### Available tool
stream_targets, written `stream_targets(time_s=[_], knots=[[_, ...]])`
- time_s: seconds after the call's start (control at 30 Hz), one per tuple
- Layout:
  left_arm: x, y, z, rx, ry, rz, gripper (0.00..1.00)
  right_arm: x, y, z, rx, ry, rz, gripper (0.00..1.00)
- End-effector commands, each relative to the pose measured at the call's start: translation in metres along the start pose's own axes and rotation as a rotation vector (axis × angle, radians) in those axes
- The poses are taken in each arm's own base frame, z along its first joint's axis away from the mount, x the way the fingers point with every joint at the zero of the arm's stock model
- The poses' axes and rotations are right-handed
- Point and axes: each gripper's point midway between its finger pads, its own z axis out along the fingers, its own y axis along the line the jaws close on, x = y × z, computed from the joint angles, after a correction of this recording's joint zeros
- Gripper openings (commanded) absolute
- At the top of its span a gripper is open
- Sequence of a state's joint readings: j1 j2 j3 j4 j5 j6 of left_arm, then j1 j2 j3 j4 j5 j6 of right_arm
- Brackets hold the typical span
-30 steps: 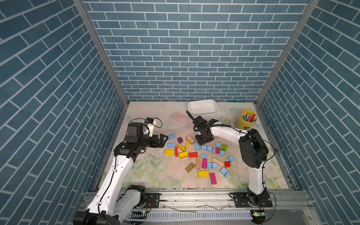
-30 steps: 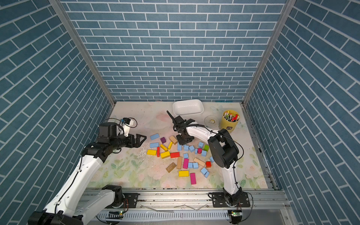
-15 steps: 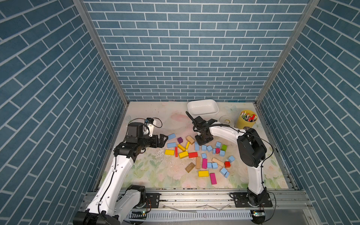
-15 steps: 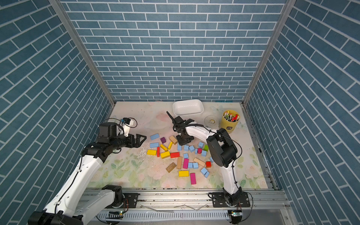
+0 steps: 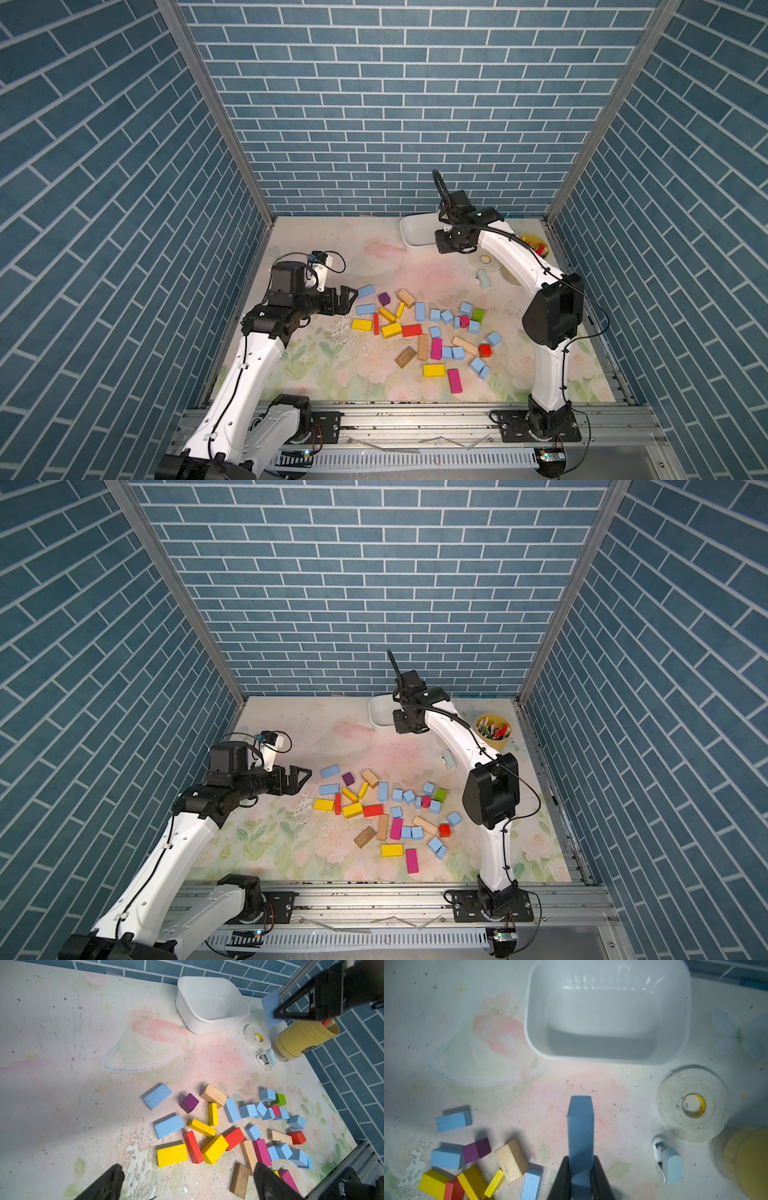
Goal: Pick out the blue building blocks
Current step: Place the building block in the storage box.
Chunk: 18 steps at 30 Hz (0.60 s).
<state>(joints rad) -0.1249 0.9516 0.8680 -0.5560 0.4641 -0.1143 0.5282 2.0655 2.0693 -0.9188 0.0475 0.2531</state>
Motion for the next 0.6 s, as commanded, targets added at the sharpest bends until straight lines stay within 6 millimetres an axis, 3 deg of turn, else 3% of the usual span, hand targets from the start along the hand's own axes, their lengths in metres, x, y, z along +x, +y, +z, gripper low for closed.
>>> stream_targets(time_s=[0.0, 0.03, 0.27, 0.57], knots=[[0.002, 0.001, -0.001, -0.006, -0.004, 0.019, 0.99, 0.005, -0.015, 0.021, 0.023, 0.094, -0.019, 0.00], [0.002, 0.000, -0.001, -0.005, -0.005, 0.021, 0.99, 0.003, -0.020, 0.035, 0.030, 0.111, -0.010, 0.00], [0.002, 0.000, -0.002, -0.004, -0.007, 0.022, 0.99, -0.031, -0.056, 0.066, 0.073, 0.061, 0.040, 0.00], [0.002, 0.000, -0.001, -0.002, -0.010, 0.022, 0.99, -0.046, -0.098, 0.098, 0.145, -0.003, 0.083, 0.01]])
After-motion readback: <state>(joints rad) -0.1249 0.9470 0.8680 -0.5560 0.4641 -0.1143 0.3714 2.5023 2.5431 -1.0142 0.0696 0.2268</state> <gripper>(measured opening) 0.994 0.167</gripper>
